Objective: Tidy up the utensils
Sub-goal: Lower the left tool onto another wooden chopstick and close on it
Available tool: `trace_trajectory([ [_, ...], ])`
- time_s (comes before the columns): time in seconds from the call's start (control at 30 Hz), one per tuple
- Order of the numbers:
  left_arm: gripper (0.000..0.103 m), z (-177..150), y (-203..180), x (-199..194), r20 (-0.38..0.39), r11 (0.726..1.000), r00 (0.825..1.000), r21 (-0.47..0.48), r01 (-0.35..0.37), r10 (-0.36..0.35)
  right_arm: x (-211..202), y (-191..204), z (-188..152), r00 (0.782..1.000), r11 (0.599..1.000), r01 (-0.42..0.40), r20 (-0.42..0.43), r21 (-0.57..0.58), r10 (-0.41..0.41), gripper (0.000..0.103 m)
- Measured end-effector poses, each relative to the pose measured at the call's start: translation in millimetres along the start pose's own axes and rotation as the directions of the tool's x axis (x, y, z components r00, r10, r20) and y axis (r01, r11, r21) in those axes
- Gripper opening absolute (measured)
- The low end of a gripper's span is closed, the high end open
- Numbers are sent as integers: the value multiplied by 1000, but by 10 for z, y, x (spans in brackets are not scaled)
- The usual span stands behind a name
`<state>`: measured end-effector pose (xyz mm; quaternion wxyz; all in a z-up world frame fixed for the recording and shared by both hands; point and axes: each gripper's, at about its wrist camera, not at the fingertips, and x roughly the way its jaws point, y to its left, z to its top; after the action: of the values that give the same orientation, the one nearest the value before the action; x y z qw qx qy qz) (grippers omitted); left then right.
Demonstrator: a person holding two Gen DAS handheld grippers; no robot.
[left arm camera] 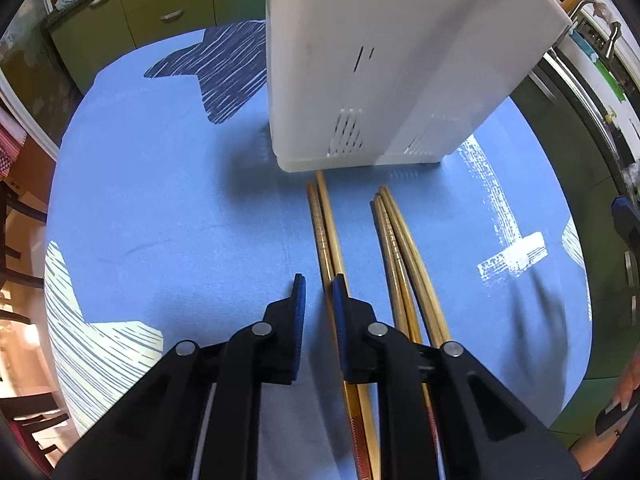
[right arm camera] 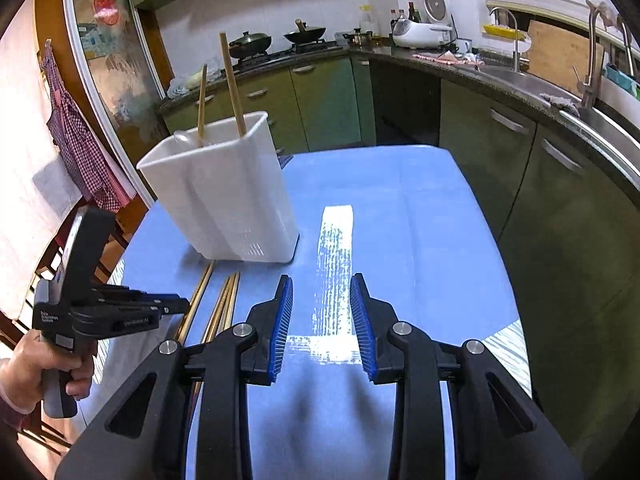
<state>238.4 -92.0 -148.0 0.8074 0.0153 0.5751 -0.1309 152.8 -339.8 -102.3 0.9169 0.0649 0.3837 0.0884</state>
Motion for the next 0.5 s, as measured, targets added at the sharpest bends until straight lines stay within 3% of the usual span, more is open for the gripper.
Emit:
trace_trajectory([
  [0.27,13,81,-46,117,-38,1000,999,6,-21,21,98,39,-11,1000,1000,8,-28,-4,-8,30],
  [0.5,8,113,-78,163,-26,999,999,15,-36,36,217,161,-10,998,999,12,-58,-35,-14,33],
])
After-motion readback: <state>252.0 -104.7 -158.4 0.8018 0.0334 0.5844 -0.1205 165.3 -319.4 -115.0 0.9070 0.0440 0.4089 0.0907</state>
